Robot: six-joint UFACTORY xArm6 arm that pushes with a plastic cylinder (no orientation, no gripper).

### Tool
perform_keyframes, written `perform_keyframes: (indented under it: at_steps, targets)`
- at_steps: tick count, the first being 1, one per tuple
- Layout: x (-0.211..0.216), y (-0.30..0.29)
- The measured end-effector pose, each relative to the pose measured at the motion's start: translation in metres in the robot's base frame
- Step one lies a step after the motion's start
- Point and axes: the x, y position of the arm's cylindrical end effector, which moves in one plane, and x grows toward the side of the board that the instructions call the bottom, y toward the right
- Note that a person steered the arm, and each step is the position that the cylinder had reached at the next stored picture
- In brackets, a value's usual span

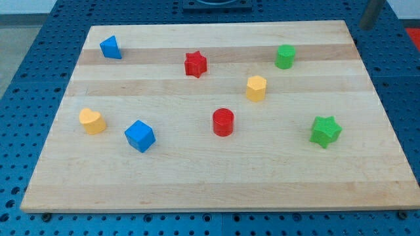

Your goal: Move the arm to the top of the blue cube

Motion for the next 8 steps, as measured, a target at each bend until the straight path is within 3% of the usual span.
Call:
perform_keyframes:
  at_steps: [2, 4, 5, 6, 7, 8]
  targets:
    - [0.000, 0.000]
    - [0.014, -0.053]
    - [0.026, -0.129]
    - [0.032, -0.164]
    - [0.032, -0.164]
    - [0.031, -0.205]
